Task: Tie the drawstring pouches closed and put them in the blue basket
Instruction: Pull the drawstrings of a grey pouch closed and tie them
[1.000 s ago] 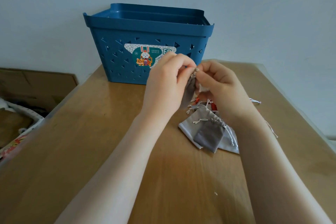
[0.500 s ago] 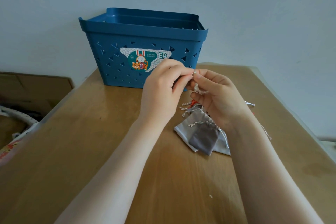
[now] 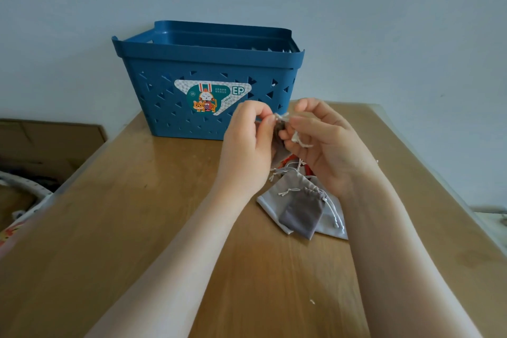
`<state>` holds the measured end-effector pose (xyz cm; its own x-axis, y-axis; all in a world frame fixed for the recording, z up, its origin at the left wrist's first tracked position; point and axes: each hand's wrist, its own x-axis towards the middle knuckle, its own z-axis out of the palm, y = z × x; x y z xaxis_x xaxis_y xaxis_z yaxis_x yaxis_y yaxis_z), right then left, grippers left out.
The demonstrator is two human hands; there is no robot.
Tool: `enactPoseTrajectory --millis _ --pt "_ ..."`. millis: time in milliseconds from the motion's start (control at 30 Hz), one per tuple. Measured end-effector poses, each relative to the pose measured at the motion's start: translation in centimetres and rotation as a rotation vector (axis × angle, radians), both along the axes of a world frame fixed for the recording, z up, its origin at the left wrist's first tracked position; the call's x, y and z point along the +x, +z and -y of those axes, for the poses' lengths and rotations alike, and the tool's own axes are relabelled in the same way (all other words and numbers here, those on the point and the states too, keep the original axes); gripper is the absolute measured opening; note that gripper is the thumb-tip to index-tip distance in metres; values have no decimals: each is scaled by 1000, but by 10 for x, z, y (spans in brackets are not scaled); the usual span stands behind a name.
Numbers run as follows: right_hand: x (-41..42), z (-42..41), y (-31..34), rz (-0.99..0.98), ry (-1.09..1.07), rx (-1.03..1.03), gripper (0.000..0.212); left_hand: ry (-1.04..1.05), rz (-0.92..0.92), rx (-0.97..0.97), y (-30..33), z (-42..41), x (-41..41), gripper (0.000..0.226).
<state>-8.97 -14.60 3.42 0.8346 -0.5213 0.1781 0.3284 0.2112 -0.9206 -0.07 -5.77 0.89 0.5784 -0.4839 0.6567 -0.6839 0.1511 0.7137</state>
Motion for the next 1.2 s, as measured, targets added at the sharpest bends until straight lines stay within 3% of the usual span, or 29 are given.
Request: enactPoseTrajectory --millis 133,233,367,500,700,767,867,967,1067,1200 --pt "0 3 0 118 13 214 27 -264 -499 -87 5 -1 -9 18" --pt "-3 5 0 130 62 267 22 -314 -537 -94 9 -2 -8 16" --pt "-3 6 -1 -16 -6 198 24 -422 -648 -26 11 -5 -3 18" --pt "3 5 -9 -47 92 490 13 -537 -735 25 9 -5 -6 22" --pt "11 -3 -14 133 97 611 22 -658 -1032 -271 13 -1 -10 26" --pt "10 -3 -13 140 102 578 15 -669 -1027 -269 12 -2 -8 25" --pt "5 5 -11 -15 82 278 12 -629 -981 -187 11 -5 -4 25" --pt "1 10 -12 -122 30 -11 18 -492 -759 -116 10 -8 3 18" --pt "5 2 -13 -126 2 -105 11 -291 -484 -66 20 -16 9 11" --pt "13 -8 -13 -125 -156 -301 20 -123 -279 -34 24 -20 6 12"
